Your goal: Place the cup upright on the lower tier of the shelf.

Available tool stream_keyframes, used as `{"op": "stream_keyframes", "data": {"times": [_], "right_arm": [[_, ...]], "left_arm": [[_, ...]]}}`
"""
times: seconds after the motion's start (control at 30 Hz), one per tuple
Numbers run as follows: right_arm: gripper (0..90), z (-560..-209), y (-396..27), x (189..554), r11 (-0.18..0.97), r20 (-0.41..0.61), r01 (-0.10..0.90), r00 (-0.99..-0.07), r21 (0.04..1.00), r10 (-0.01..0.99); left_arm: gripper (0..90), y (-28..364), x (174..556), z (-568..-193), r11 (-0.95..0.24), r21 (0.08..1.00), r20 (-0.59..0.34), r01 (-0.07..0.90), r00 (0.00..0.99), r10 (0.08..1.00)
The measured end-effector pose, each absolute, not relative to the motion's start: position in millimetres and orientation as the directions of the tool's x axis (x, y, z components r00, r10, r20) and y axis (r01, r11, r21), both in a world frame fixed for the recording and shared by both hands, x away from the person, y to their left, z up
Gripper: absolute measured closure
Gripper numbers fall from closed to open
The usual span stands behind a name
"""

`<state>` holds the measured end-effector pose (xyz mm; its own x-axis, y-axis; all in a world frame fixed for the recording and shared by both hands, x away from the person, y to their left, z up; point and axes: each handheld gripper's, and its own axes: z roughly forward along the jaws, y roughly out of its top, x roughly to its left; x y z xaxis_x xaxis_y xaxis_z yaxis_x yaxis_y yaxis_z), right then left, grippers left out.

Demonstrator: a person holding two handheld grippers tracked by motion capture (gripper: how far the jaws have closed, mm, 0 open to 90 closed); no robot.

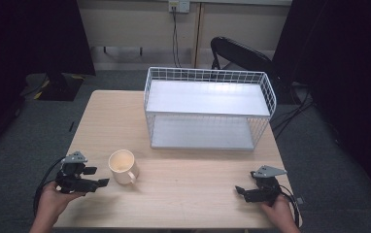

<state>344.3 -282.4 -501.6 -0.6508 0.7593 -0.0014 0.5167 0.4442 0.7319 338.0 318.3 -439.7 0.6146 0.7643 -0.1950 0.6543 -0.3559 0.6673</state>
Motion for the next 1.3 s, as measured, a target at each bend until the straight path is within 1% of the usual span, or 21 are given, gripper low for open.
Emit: {"op": "stream_keyframes", "data": {"times": [0.07, 0.23, 0.6, 1.3], "right_arm": [[12.5, -502, -282, 344, 0.444, -0.001, 0.517, -0.651, 0.732, 0.759], [12.5, -502, -282, 344, 0.444, -0.001, 0.517, -0.651, 0.732, 0.759], [12.5, -502, -282, 344, 0.443, -0.001, 0.517, -0.650, 0.732, 0.760], [12.5, -502, -282, 344, 0.443, -0.001, 0.517, -0.649, 0.732, 0.761]], "left_arm": [[25.4, 319, 339, -436, -0.339, 0.662, -0.215, 0.668, 0.603, 0.768], [25.5, 318, 340, -426, -0.327, 0.670, -0.219, 0.667, 0.598, 0.771], [26.0, 311, 351, -406, -0.344, 0.664, -0.199, 0.664, 0.600, 0.775], [25.9, 292, 377, -403, -0.350, 0.645, -0.184, 0.679, 0.583, 0.792]]}}
